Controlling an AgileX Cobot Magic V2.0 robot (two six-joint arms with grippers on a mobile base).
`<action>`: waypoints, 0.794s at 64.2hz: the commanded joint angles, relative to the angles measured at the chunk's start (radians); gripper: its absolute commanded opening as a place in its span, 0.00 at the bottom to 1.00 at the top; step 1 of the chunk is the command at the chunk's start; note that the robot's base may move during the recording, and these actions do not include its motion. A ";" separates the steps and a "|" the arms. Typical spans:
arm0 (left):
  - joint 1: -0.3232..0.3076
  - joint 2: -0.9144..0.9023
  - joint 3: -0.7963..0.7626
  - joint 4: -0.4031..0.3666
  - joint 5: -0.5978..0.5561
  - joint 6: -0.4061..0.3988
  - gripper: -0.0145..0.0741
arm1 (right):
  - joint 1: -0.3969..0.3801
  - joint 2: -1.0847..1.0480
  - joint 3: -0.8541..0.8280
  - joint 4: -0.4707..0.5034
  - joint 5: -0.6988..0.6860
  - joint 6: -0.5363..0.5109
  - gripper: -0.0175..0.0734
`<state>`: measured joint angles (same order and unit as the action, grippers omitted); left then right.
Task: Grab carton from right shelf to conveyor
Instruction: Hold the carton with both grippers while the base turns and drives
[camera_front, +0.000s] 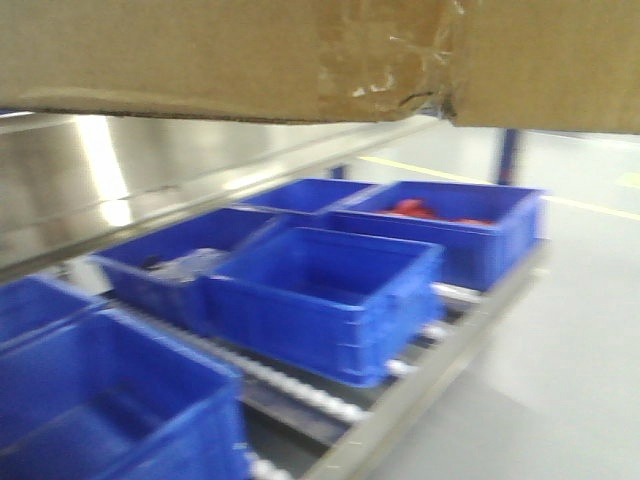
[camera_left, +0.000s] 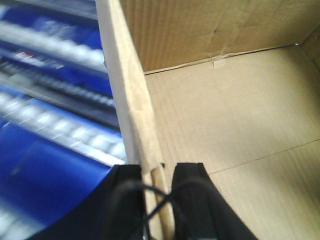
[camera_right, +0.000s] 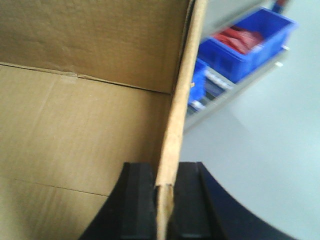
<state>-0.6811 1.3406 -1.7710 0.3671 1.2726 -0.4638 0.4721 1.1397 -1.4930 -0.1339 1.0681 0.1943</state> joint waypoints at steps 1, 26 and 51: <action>-0.015 -0.015 -0.007 -0.066 -0.070 0.009 0.14 | 0.000 -0.004 0.002 0.004 -0.073 -0.011 0.13; -0.015 -0.015 -0.007 -0.066 -0.070 0.009 0.14 | 0.000 -0.004 0.002 0.004 -0.073 -0.011 0.13; -0.015 -0.015 -0.007 -0.066 -0.070 0.009 0.14 | 0.000 -0.004 0.002 0.004 -0.073 -0.011 0.13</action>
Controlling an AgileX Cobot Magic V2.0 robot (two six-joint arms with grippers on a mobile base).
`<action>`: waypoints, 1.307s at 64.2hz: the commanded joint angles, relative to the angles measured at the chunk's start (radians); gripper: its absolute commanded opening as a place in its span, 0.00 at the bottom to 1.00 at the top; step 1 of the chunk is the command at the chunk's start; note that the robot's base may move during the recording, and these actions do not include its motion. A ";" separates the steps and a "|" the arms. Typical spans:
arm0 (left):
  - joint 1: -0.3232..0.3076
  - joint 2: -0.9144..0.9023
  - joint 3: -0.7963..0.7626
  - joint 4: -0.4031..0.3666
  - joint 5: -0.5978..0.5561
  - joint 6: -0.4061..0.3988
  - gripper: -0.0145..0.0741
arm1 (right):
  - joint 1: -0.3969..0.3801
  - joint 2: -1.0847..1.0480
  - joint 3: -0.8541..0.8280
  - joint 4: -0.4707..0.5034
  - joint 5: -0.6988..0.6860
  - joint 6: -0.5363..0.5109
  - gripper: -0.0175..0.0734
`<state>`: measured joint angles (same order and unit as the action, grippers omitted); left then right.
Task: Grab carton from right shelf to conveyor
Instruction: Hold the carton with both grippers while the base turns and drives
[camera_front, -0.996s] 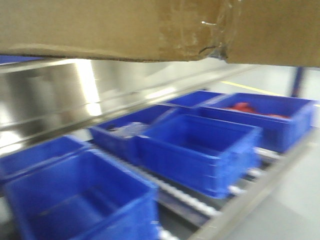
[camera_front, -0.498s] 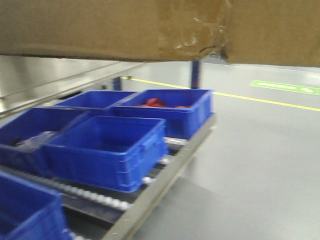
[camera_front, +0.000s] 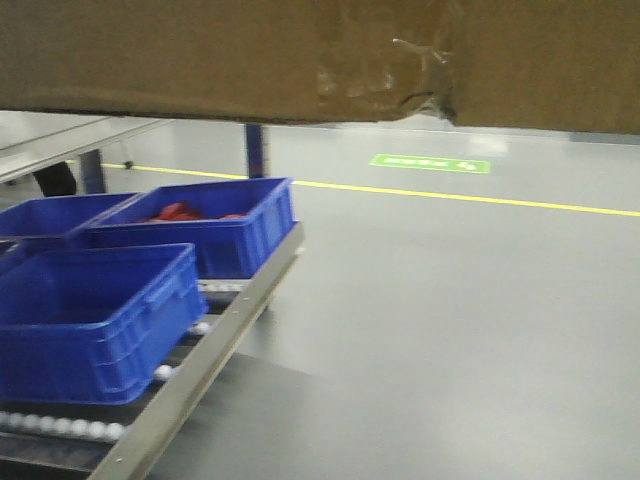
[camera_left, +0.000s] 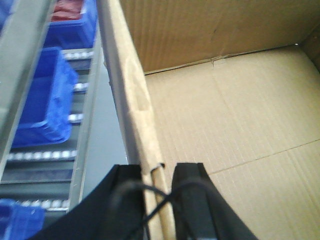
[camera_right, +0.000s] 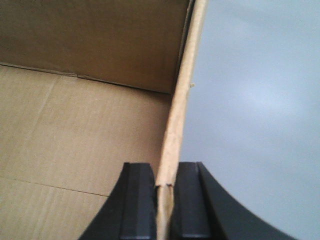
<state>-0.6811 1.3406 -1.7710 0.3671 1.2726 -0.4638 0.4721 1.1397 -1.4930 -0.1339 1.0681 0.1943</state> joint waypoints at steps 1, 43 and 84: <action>-0.015 -0.015 -0.007 -0.066 -0.070 0.009 0.14 | 0.000 -0.004 0.002 0.004 -0.073 -0.011 0.13; -0.015 -0.015 -0.007 -0.066 -0.070 0.009 0.14 | 0.000 -0.004 0.002 0.004 -0.073 -0.011 0.13; -0.015 -0.015 -0.007 -0.066 -0.070 0.009 0.14 | 0.000 -0.004 0.002 0.004 -0.073 -0.011 0.13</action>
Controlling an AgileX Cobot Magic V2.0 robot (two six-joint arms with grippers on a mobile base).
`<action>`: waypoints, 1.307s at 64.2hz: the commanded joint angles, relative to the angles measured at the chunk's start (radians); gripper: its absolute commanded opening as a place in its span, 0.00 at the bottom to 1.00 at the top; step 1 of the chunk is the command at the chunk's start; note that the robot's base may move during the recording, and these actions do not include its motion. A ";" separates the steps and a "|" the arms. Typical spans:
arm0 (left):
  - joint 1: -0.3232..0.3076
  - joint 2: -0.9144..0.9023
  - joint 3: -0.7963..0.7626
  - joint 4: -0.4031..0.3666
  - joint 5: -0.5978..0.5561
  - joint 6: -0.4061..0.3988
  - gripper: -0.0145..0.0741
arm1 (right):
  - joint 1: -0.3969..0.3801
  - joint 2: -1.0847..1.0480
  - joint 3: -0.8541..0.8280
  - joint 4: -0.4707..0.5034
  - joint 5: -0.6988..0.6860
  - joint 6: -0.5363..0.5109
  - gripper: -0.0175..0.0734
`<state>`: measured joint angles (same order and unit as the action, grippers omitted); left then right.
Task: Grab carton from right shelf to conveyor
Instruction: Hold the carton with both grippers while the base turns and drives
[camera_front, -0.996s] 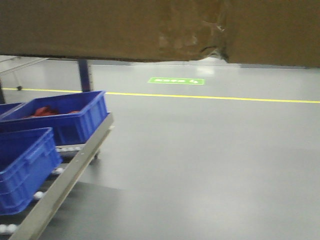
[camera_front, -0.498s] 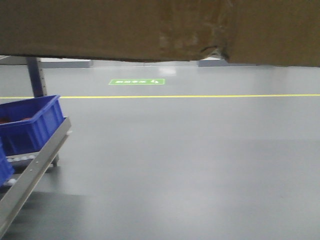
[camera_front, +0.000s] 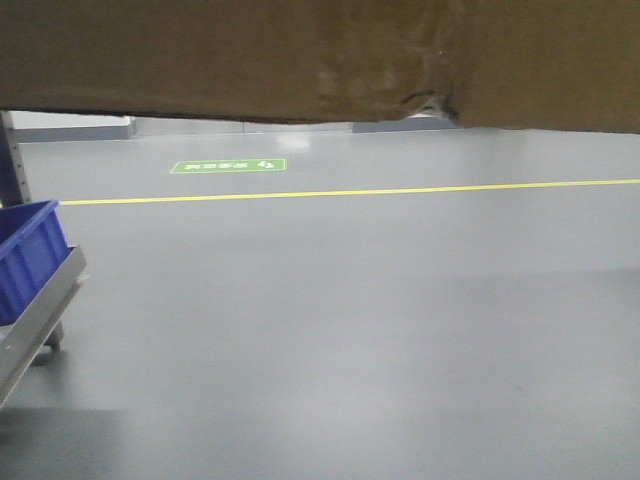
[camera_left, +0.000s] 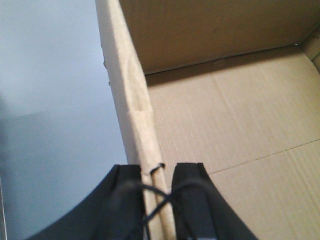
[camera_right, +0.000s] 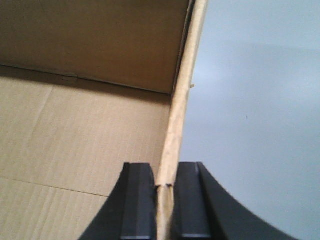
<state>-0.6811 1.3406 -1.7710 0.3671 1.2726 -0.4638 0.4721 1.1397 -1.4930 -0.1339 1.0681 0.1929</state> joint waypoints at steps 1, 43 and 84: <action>-0.015 -0.015 -0.007 -0.066 -0.070 0.009 0.14 | 0.000 -0.004 0.002 0.004 -0.073 -0.010 0.13; -0.015 -0.015 -0.007 -0.066 -0.070 0.009 0.14 | 0.000 -0.004 0.002 0.006 -0.073 -0.010 0.13; -0.015 -0.015 -0.007 -0.063 -0.069 0.009 0.14 | 0.000 -0.004 0.002 0.006 -0.075 -0.010 0.13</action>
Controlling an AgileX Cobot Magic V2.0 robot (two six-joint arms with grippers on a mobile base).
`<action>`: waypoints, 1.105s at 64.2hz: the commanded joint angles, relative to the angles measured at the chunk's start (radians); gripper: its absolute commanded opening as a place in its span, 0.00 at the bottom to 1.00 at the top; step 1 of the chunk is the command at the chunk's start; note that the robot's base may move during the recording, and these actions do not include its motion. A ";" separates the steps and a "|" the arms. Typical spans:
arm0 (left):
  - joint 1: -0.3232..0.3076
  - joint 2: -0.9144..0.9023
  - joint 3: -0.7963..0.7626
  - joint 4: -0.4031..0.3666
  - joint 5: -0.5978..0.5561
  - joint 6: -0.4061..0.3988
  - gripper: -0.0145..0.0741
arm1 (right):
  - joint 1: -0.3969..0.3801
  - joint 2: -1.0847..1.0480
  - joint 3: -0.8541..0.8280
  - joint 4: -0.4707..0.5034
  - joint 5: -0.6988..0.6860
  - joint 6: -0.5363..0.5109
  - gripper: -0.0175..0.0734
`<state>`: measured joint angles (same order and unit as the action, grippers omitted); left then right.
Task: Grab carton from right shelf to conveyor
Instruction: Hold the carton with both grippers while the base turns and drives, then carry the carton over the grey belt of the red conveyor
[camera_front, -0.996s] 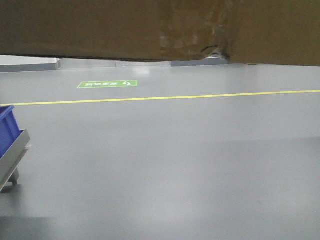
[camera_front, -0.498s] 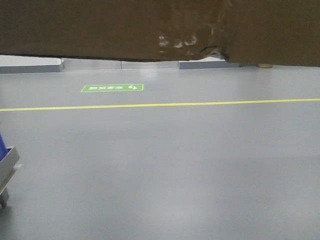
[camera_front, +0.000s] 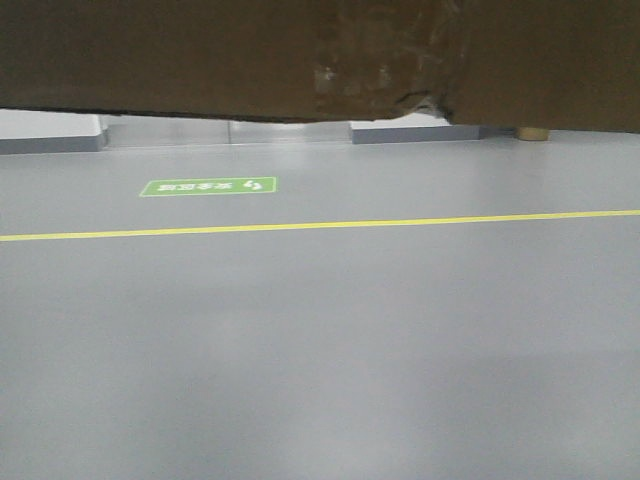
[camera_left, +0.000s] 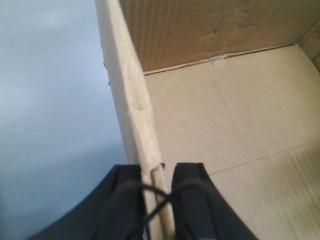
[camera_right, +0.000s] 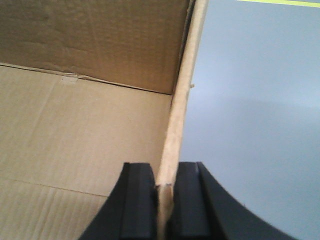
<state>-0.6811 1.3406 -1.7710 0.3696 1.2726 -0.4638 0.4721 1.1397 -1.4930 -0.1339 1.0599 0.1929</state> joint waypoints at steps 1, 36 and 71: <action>-0.015 -0.015 -0.007 -0.066 -0.069 0.009 0.14 | 0.000 -0.004 0.002 0.006 -0.067 -0.010 0.13; -0.015 -0.015 -0.007 -0.053 -0.069 0.009 0.14 | 0.000 -0.004 0.002 0.006 -0.077 -0.010 0.13; -0.015 -0.015 -0.007 0.102 -0.069 0.009 0.14 | 0.000 -0.004 0.002 0.006 -0.085 -0.010 0.13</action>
<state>-0.6847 1.3389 -1.7710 0.4612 1.2571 -0.4638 0.4721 1.1414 -1.4913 -0.1299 1.0253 0.1929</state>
